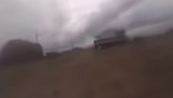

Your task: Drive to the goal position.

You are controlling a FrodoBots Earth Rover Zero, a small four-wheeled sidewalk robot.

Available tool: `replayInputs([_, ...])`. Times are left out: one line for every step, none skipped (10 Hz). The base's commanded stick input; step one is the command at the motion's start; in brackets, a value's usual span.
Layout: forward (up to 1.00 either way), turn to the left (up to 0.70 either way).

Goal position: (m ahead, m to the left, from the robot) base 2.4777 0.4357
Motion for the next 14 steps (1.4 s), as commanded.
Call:
replayInputs([0.85, 0.00])
replayInputs([0.85, 0.00])
replayInputs([0.85, 0.00])
replayInputs([0.85, 0.00])
replayInputs([0.85, 0.00])
replayInputs([0.85, 0.00])
replayInputs([0.85, 0.00])
replayInputs([0.85, 0.00])
replayInputs([0.85, 0.00])
replayInputs([0.85, 0.00])
replayInputs([0.85, 0.00])
replayInputs([0.85, 0.00])
replayInputs([0.85, 0.00])
replayInputs([0.85, 0.00])
